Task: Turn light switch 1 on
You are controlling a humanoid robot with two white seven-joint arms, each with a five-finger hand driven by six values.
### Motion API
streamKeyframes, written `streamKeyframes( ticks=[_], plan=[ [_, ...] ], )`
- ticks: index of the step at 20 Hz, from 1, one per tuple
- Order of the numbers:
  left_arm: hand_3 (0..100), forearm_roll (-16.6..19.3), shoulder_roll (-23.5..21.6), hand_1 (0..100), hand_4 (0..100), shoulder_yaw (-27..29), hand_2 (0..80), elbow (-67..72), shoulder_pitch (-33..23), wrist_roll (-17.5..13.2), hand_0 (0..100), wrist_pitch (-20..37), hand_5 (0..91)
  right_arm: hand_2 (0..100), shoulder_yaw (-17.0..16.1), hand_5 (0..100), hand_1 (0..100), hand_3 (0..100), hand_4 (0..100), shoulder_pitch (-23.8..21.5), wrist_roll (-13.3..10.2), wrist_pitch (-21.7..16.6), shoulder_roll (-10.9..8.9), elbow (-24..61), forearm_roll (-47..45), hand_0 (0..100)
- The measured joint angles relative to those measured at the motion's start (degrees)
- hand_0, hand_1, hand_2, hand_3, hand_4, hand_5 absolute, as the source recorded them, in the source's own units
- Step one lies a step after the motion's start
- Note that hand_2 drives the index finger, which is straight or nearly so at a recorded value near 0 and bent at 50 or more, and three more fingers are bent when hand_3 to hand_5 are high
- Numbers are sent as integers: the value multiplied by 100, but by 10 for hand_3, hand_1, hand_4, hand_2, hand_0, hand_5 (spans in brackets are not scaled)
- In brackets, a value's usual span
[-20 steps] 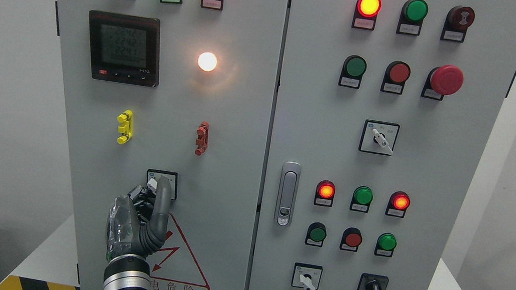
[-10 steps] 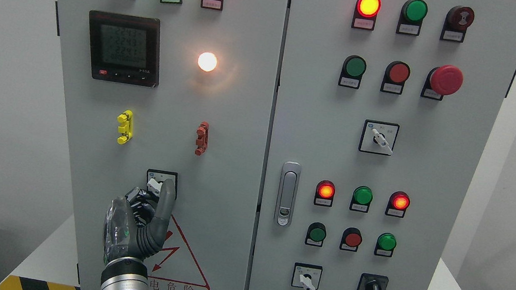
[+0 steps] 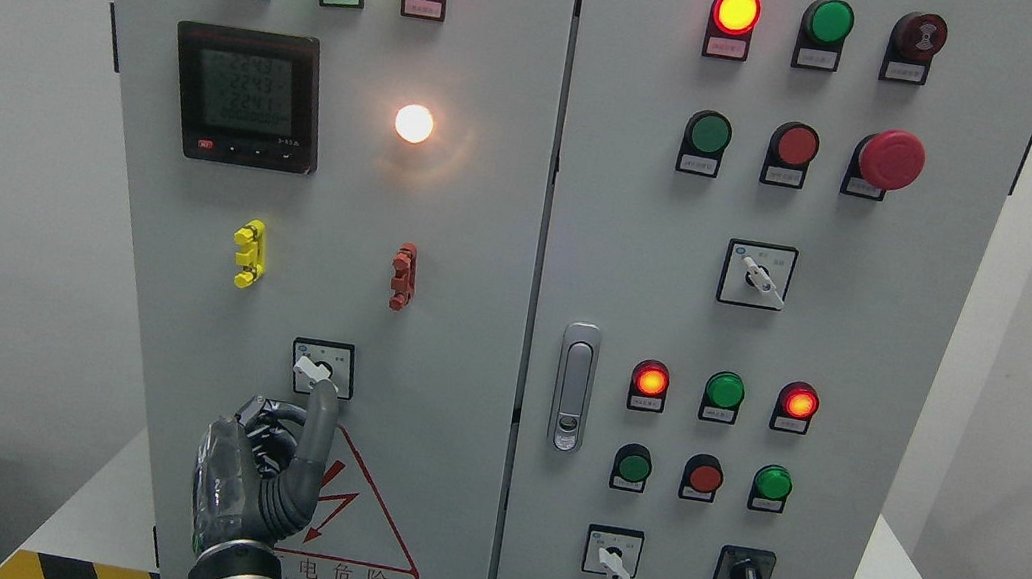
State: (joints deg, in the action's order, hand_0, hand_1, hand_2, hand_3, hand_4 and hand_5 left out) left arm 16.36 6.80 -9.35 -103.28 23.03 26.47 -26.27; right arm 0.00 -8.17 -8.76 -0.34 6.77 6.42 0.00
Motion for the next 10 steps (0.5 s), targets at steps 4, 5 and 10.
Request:
streamKeyframes(
  ticks=[4, 5, 10],
  plan=[
    [974, 28, -7, 248, 930, 225, 602, -121, -290, -446, 102, 621, 843, 0, 0, 0, 389, 0, 0, 0, 0, 0, 0, 0, 0, 120],
    [982, 32, -9, 247, 937, 291, 603, -151, -398, -578, 97, 804, 844, 0, 0, 0, 389, 0, 0, 0, 0, 0, 0, 0, 0, 120],
    [987, 35, -32, 207, 942, 753, 594, -256, -1016, -1410, 41, 2135, 765, 0, 0, 0, 389, 0, 0, 0, 0, 0, 0, 0, 0, 120]
  ],
)
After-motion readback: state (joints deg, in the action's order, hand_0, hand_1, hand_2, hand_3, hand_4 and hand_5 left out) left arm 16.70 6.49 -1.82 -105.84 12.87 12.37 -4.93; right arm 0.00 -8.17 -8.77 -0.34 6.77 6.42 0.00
